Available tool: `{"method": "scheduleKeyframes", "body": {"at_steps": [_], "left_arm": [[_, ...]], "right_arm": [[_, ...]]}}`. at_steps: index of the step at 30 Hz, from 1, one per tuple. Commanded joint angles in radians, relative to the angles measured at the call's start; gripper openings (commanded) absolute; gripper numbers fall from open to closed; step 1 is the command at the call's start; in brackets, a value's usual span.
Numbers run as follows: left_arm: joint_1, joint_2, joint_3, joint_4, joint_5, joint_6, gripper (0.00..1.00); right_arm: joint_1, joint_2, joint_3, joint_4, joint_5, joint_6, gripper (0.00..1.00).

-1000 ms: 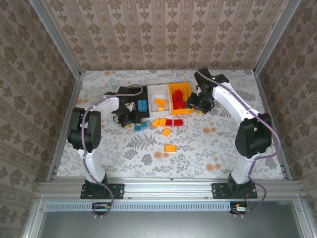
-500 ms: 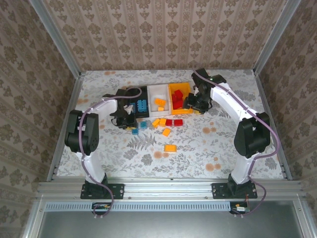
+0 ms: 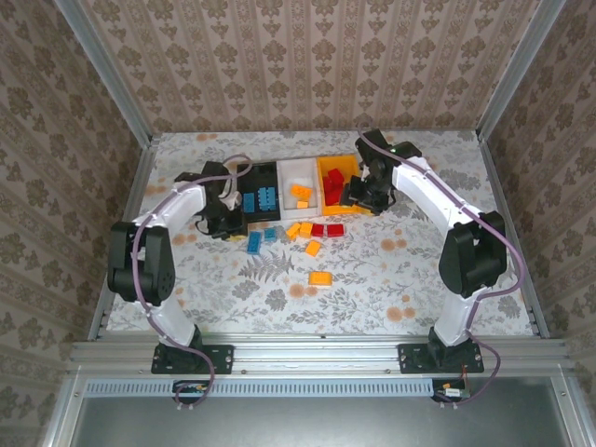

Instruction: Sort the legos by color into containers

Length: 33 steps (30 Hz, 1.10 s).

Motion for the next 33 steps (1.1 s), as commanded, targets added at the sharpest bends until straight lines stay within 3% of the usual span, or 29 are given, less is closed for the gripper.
{"method": "scheduleKeyframes", "body": {"at_steps": [1,4,6,8,14,29,33], "left_arm": [[0.017,-0.035,0.058,-0.047,0.053,0.010,0.17],[0.018,-0.029,0.091,-0.048,0.070,0.010,0.20],[0.013,-0.014,0.093,-0.051,0.070,0.028,0.41],[-0.002,-0.004,0.072,-0.053,0.057,0.048,0.49],[-0.088,0.013,0.012,-0.037,-0.019,0.091,0.62],[-0.134,0.125,-0.038,0.027,-0.100,0.106,0.61],[-0.140,0.159,-0.036,0.046,-0.097,0.104,0.45]], "right_arm": [[0.010,0.000,-0.016,0.001,0.015,0.018,0.53],[0.016,0.001,-0.017,-0.001,0.018,0.019,0.53],[0.019,-0.002,-0.020,-0.002,0.021,0.017,0.53],[0.021,-0.007,-0.025,-0.003,0.024,0.016,0.53],[0.022,-0.032,-0.064,0.007,0.033,0.021,0.53],[0.030,-0.053,-0.086,0.009,0.024,0.034,0.54],[0.038,-0.057,-0.090,0.009,0.022,0.040,0.54]]}}
